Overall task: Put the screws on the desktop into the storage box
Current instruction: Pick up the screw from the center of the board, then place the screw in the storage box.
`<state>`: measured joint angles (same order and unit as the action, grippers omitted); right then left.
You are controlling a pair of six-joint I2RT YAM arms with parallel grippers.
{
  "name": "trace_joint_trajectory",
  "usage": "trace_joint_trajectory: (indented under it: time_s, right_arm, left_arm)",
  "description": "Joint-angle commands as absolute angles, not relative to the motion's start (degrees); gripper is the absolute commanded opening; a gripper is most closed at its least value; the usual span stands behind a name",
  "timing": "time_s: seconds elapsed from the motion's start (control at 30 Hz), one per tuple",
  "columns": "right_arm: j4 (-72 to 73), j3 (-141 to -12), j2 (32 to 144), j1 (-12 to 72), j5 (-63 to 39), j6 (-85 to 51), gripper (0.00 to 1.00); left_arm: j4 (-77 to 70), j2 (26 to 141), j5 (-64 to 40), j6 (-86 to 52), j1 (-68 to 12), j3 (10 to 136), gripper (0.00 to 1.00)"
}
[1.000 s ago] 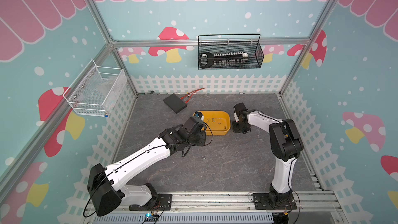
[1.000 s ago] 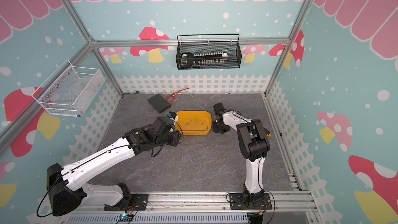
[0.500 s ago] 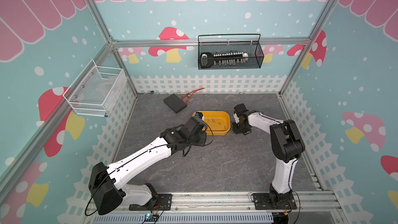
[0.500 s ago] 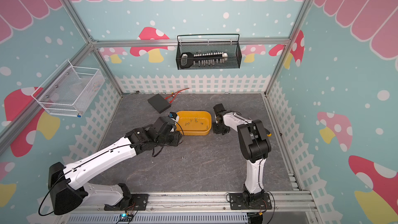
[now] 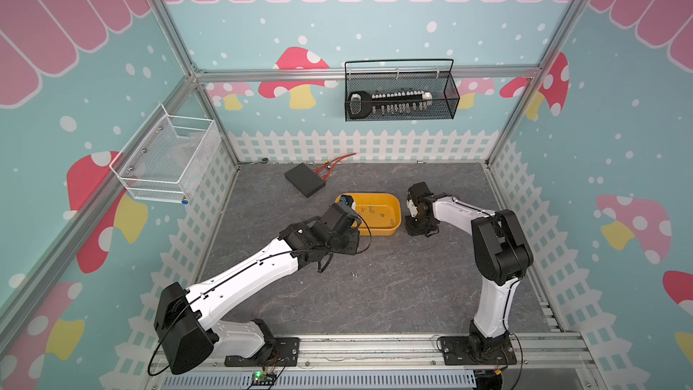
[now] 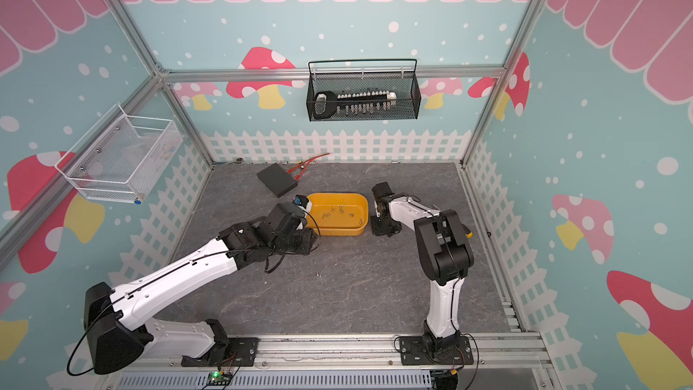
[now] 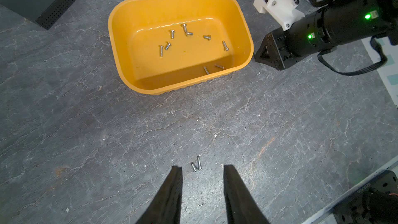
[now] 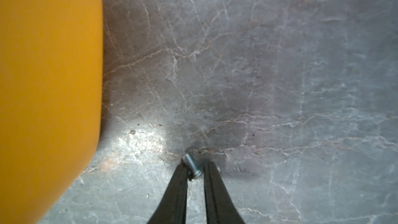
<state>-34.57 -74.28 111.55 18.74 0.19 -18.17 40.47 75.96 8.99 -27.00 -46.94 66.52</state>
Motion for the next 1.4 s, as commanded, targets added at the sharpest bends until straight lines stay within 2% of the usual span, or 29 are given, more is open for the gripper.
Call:
trace_joint_trajectory:
  time_s: [0.0,0.3,0.37,0.57,0.7,0.83,1.1,1.37]
  right_arm:
    - [-37.9,-73.5,111.6,19.1,-1.0,-17.6,0.17]
    - [-38.7,-73.1,109.2,19.3,0.7,-18.3,0.1]
    - [-39.6,-74.2,105.7,19.5,1.5,-18.8,0.08]
    - [-46.4,-82.0,98.8,20.6,5.0,-19.3,0.06]
    - [-49.5,-88.0,97.0,22.0,4.0,-18.9,0.06]
    - [-52.8,-96.3,100.0,24.7,3.8,-18.5,0.05]
    - [-58.0,-114.4,114.7,30.3,4.0,-18.4,0.05]
    - [-58.5,-117.1,124.5,32.3,4.1,-19.4,0.05]
  left_arm:
    - [41.0,75.5,9.0,-26.9,-46.7,67.3,0.36]
    - [41.1,75.7,9.2,-26.8,-46.7,67.7,0.36]
    - [41.3,75.6,9.5,-26.7,-46.7,67.8,0.36]
    - [41.7,75.1,10.3,-26.7,-46.3,68.3,0.36]
    - [41.8,74.2,10.6,-27.2,-44.8,68.0,0.36]
    - [41.8,71.9,10.6,-28.0,-41.6,67.5,0.36]
    - [42.8,66.5,10.6,-27.7,-36.5,66.2,0.36]
    - [42.9,65.0,9.8,-27.3,-35.3,64.6,0.36]
